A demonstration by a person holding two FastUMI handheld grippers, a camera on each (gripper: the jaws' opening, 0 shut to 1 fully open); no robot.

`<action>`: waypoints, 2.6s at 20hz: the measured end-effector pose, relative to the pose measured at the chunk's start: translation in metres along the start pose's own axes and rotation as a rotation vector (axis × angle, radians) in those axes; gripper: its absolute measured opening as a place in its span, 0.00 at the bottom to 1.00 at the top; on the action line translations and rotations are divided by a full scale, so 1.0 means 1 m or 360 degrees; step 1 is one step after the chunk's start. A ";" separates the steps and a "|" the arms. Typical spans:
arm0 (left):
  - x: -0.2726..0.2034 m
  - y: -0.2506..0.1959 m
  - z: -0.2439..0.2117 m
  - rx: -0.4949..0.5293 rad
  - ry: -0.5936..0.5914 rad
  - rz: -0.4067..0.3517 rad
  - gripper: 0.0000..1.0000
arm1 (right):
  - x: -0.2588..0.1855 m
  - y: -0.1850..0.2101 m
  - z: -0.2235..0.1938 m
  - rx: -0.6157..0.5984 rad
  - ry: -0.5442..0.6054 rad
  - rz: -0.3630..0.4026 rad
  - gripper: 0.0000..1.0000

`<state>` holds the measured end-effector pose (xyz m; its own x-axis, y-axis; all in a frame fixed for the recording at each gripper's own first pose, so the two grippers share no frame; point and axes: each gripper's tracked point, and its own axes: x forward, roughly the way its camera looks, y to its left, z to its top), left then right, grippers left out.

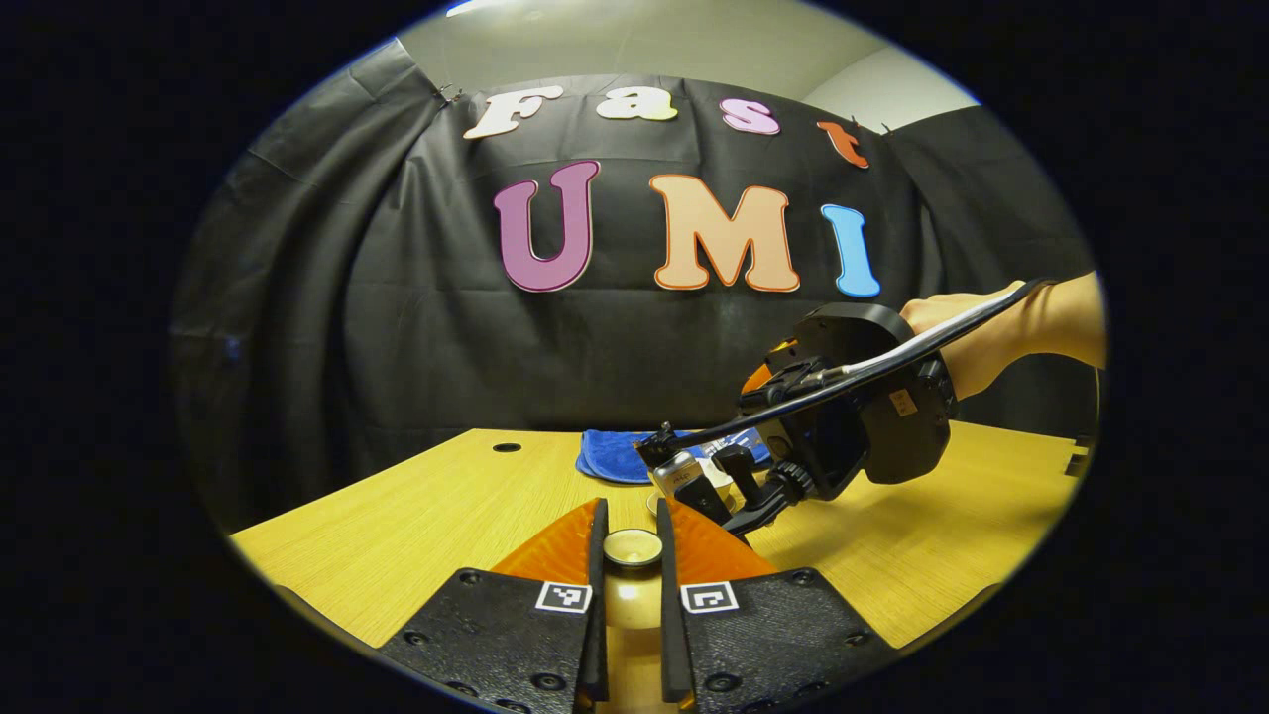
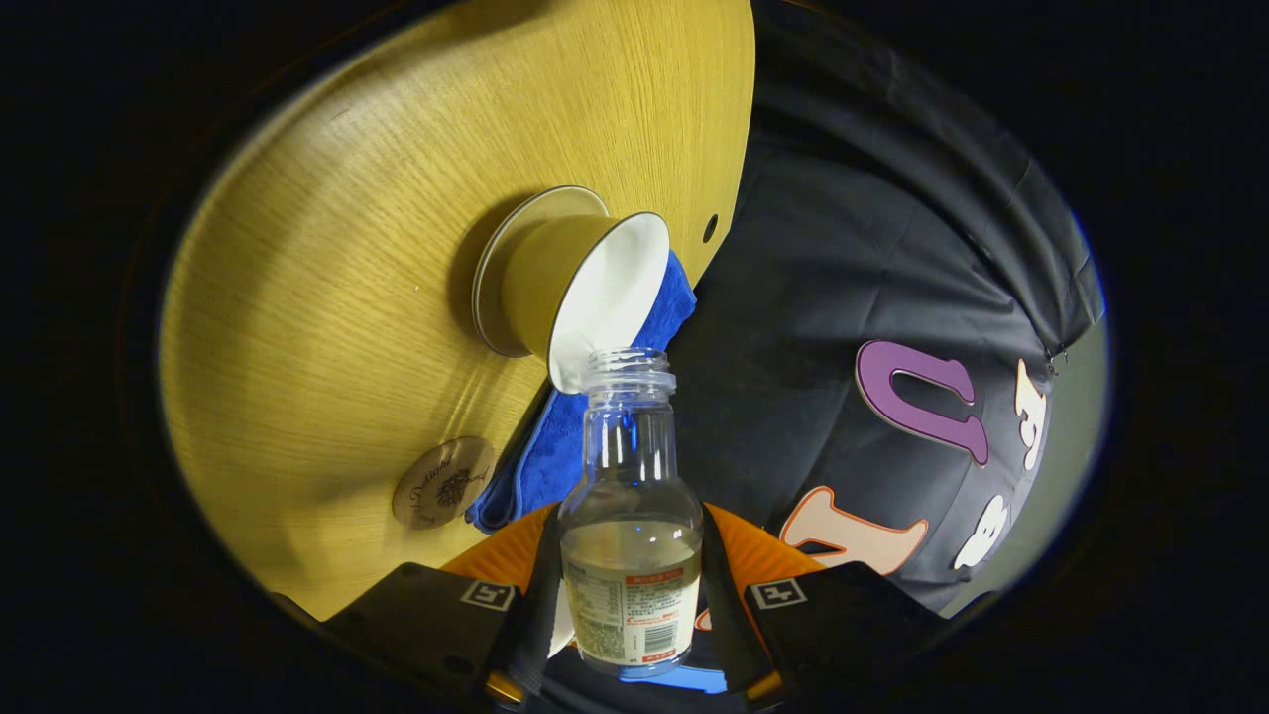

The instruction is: Open the teacup lid with one hand, grasp the water bottle and pour water into the teacup with the other hand; after pouring, place the water bottle on the coaster and then close the teacup lid.

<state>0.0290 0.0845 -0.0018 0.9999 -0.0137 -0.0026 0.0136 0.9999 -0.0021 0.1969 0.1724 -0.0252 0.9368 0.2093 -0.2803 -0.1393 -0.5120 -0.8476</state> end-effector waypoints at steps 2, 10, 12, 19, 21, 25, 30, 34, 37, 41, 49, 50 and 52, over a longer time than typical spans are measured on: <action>0.000 0.000 0.000 -0.0001 0.0001 0.0000 0.18 | 0.000 -0.001 0.000 -0.0003 -0.0003 -0.0003 0.70; 0.001 0.001 -0.001 -0.0001 0.0001 0.0003 0.18 | -0.003 -0.004 0.000 -0.0015 -0.0010 -0.0007 0.70; 0.001 0.001 -0.001 -0.0001 0.0002 0.0010 0.18 | -0.005 -0.005 0.001 0.0007 -0.0023 -0.0004 0.70; 0.000 0.004 0.000 0.0001 0.0000 0.0034 0.17 | -0.008 0.000 0.008 0.0325 -0.0086 0.0048 0.72; 0.000 0.004 0.000 0.0001 0.0001 0.0034 0.18 | -0.006 0.011 0.007 0.0554 -0.0112 0.0099 0.72; 0.000 0.004 0.000 0.0002 -0.0001 0.0034 0.18 | -0.012 0.026 0.009 0.1146 -0.0196 0.0154 0.73; 0.001 0.005 -0.001 0.0003 -0.0002 0.0036 0.18 | -0.019 0.017 -0.004 0.1866 -0.0297 0.0156 0.72; 0.001 0.004 -0.001 0.0002 -0.0001 0.0035 0.19 | -0.010 0.013 -0.028 0.2383 -0.0275 0.0028 0.70; 0.001 0.005 0.000 0.0002 -0.0002 0.0035 0.18 | -0.006 0.012 -0.065 0.2680 -0.0215 -0.0115 0.70; 0.001 0.005 -0.001 0.0002 -0.0001 0.0039 0.17 | 0.009 0.012 -0.096 0.3001 -0.0167 -0.0283 0.71; 0.001 0.005 0.000 0.0001 -0.0002 0.0040 0.18 | 0.028 0.018 -0.114 0.3373 -0.0134 -0.0448 0.72; 0.001 0.005 -0.001 0.0001 -0.0002 0.0040 0.18 | 0.029 0.017 -0.114 0.3373 -0.0149 -0.0468 0.71; 0.001 0.005 -0.001 0.0001 -0.0002 0.0040 0.18 | 0.031 0.017 -0.114 0.3380 -0.0161 -0.0483 0.71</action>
<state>0.0297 0.0896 -0.0029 0.9999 0.0117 -0.0014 -0.0117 0.9999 -0.0013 0.2600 0.0756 0.0031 0.9878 0.1525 -0.0301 -0.1502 0.9863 0.0684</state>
